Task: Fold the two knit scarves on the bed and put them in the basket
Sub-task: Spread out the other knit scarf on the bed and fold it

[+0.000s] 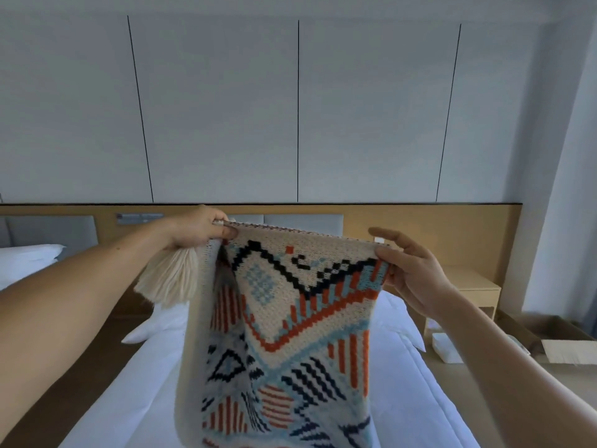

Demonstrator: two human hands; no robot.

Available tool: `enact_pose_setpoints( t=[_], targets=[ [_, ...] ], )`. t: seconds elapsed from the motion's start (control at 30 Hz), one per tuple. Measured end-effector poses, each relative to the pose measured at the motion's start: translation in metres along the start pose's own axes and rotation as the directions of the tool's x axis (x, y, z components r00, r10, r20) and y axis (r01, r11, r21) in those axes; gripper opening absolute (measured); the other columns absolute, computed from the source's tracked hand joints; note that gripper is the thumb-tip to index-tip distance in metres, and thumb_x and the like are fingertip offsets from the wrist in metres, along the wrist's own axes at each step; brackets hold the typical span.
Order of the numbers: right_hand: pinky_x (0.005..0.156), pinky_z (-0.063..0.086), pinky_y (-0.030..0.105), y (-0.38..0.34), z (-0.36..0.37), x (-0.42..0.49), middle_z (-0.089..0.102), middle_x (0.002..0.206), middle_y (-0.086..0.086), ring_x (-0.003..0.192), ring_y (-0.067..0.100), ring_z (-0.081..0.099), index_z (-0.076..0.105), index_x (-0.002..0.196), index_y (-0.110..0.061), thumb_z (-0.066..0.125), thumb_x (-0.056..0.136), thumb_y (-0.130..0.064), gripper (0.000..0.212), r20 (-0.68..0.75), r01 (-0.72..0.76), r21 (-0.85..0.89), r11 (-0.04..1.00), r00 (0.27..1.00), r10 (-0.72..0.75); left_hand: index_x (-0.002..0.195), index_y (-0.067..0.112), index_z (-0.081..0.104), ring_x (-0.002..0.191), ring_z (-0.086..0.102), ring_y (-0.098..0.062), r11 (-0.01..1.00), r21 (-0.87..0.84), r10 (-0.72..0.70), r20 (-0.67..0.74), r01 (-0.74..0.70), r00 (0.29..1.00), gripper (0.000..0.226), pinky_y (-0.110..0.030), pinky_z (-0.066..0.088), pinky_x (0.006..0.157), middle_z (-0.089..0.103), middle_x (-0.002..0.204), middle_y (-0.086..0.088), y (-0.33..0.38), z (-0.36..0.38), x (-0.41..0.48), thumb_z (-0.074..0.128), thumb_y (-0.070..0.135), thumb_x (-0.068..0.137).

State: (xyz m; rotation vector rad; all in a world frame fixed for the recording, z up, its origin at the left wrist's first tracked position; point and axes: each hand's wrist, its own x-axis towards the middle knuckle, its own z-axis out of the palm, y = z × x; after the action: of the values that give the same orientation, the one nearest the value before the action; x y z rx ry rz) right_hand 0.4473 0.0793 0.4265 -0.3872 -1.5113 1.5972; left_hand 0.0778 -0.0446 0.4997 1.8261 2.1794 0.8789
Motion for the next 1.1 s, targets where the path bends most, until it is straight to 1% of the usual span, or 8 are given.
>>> enact_pose_setpoints(
  t=[0.1,0.27,0.4,0.6,0.73,0.83,0.97,1.1],
  targets=[
    [0.067,0.059,0.033,0.004,-0.007,-0.001,0.061,0.094,0.021,0.079,0.027,0.063,0.066,0.109,-0.002,0.059,0.090,-0.008,0.021,0.016,-0.065,-0.046,0.997,0.998,0.066,0.093,0.010,0.067,0.097,0.062,-0.033,0.999,0.021,-0.037,0.043,0.036,0.998,0.031,-0.031,0.040,0.075,0.068,0.100,-0.019,-0.008,0.009,0.003,0.071,0.039,0.085],
    [0.068,0.061,0.040,0.012,-0.021,-0.006,0.066,0.097,0.023,0.085,0.034,0.064,0.071,0.108,-0.008,0.092,0.057,-0.025,0.058,0.112,-0.154,-0.012,0.988,0.982,0.155,0.093,0.011,0.066,0.091,0.061,-0.027,0.995,0.063,-0.082,0.072,0.077,0.994,0.032,-0.030,0.040,0.072,0.068,0.100,-0.016,-0.011,0.036,0.014,0.070,0.042,0.086],
    [0.060,0.057,0.033,0.019,-0.024,-0.015,0.065,0.087,0.016,0.073,0.026,0.061,0.074,0.085,-0.008,0.067,0.081,-0.004,0.009,0.118,-0.149,0.073,0.986,0.983,0.140,0.096,0.006,0.067,0.083,0.056,-0.024,0.994,0.054,-0.095,0.060,0.091,0.994,0.034,-0.030,0.035,0.069,0.067,0.097,-0.018,-0.003,0.059,0.033,0.072,0.038,0.086],
    [0.051,0.056,0.028,0.037,-0.036,-0.035,0.064,0.071,0.015,0.059,0.023,0.065,0.067,0.085,0.002,0.050,0.085,0.003,0.017,0.000,-0.177,0.163,0.971,0.984,0.180,0.079,0.015,0.059,0.088,0.060,-0.024,0.995,0.070,-0.077,0.065,0.072,0.995,0.021,-0.031,0.045,0.073,0.063,0.087,-0.004,-0.001,0.114,0.058,0.071,0.030,0.088],
    [0.072,0.062,0.037,0.052,-0.049,-0.053,0.066,0.094,0.029,0.079,0.036,0.068,0.065,0.103,0.008,0.053,0.080,0.013,0.026,0.020,-0.277,0.049,0.960,0.961,0.276,0.068,0.017,0.044,0.061,0.039,-0.019,0.998,0.002,-0.058,0.161,0.059,0.985,0.035,-0.030,0.028,0.060,0.039,0.067,-0.002,0.014,0.159,0.058,0.068,0.037,0.085],
    [0.078,0.061,0.036,0.057,-0.050,-0.059,0.070,0.097,0.029,0.083,0.031,0.072,0.061,0.111,0.009,0.048,0.086,0.021,0.030,-0.006,-0.290,-0.232,0.928,0.955,0.297,0.055,0.020,0.034,0.051,0.028,-0.017,0.994,-0.072,-0.050,0.362,0.081,0.931,0.042,-0.029,0.026,0.052,0.028,0.059,-0.002,0.020,0.181,0.048,0.067,0.034,0.077],
    [0.074,0.058,0.030,0.064,-0.036,-0.054,0.074,0.079,0.004,0.075,0.020,0.072,0.071,0.096,-0.003,0.061,0.089,0.004,0.015,-0.049,-0.194,-0.708,0.679,0.973,0.227,0.072,0.004,0.065,0.062,0.049,-0.020,0.995,-0.065,-0.029,0.560,0.079,0.828,0.029,-0.030,0.042,0.058,0.053,0.069,-0.011,0.026,0.193,0.033,0.074,0.032,0.074],
    [0.075,0.042,0.019,0.062,-0.016,-0.050,0.058,0.085,-0.024,0.089,0.006,0.052,0.068,0.082,-0.038,0.078,0.080,-0.034,0.011,0.049,0.015,-0.932,0.361,0.995,0.087,0.095,-0.009,0.067,0.071,0.053,-0.025,0.996,-0.056,-0.013,0.660,0.067,0.751,0.046,-0.034,0.043,0.067,0.062,0.076,-0.015,0.037,0.192,0.014,0.075,0.030,0.072]
  ],
)
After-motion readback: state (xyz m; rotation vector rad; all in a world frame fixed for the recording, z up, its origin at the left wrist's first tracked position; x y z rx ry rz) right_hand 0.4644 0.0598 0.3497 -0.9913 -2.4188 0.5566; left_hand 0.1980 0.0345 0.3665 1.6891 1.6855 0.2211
